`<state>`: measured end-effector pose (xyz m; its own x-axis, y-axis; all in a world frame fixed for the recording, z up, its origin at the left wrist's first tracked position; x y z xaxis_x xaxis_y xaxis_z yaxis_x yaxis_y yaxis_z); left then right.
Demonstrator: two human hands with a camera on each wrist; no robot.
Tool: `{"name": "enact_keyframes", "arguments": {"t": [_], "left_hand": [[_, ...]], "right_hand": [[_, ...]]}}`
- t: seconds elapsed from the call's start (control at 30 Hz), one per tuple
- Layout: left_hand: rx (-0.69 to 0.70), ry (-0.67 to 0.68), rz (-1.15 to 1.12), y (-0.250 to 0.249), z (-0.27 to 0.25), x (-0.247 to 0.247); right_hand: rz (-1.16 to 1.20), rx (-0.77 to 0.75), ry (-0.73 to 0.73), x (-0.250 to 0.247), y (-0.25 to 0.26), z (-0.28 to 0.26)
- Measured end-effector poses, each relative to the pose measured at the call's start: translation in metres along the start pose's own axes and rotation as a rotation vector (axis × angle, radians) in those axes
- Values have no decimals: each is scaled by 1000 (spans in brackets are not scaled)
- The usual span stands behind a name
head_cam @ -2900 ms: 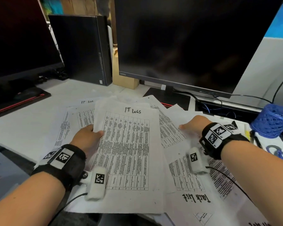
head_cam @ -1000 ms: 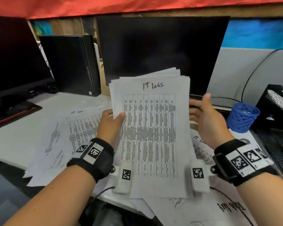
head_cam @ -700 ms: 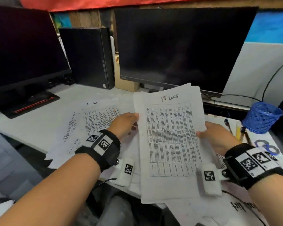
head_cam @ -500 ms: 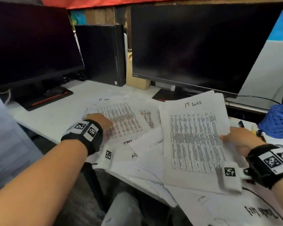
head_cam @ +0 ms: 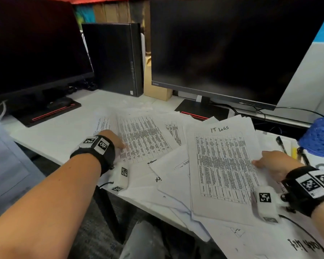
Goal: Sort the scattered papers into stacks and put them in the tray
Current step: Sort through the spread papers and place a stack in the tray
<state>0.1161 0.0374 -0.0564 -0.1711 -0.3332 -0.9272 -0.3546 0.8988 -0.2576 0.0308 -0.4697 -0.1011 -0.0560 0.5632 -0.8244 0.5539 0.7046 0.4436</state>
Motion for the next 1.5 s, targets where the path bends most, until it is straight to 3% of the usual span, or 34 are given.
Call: {"name": "enact_keyframes", "arguments": {"t": [0.03,0.13,0.23,0.37,0.47,0.57,0.67,0.73,0.9,1.17,1.27,1.4,1.5], "left_hand": [[24,-27,48,-1,2,-3],[53,-127,-127,7,6,-11],[44,-206,-430,23,1,-27],[86,-298,-756,36,-20,-49],[122,-251,-688,32,-29,-44],[72,-140,-485,31,-28,-24],[63,-100,-307,29,-25,-15],[75,-110,-295,24,-25,-17],[78,-316,-628,23,-31,-59],[240,-525,-704,7,-65,-141],[272,-625,-810,4,-79,-163],[285,-886,-930,8,-97,-201],[332,-928,-1088,1,-106,-219]], "right_hand": [[20,-2,-1,-1,4,-7],[-47,21,-10,-4,4,-16],[114,13,23,-3,0,-15],[-4,25,13,-9,4,-24],[56,4,20,-6,4,-22],[217,0,56,-2,0,-21],[211,4,48,-3,4,-26],[52,42,18,-7,6,-32],[-59,55,19,-11,9,-37],[138,21,32,-9,10,-43],[16,63,-12,-14,10,-52],[26,46,-12,-16,15,-59],[27,44,-37,-19,15,-61]]}}
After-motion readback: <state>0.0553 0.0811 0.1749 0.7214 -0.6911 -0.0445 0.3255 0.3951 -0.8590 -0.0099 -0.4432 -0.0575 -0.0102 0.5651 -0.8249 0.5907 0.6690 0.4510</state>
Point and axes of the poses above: each hand's wrist, its own z-axis towards the middle knuckle, its own x-axis out of the palm, y = z × x, the point moved 8 cm from there along z, towards the middle knuckle, and after that the axes turned 6 degrees about -z, right-handed, at the moved point
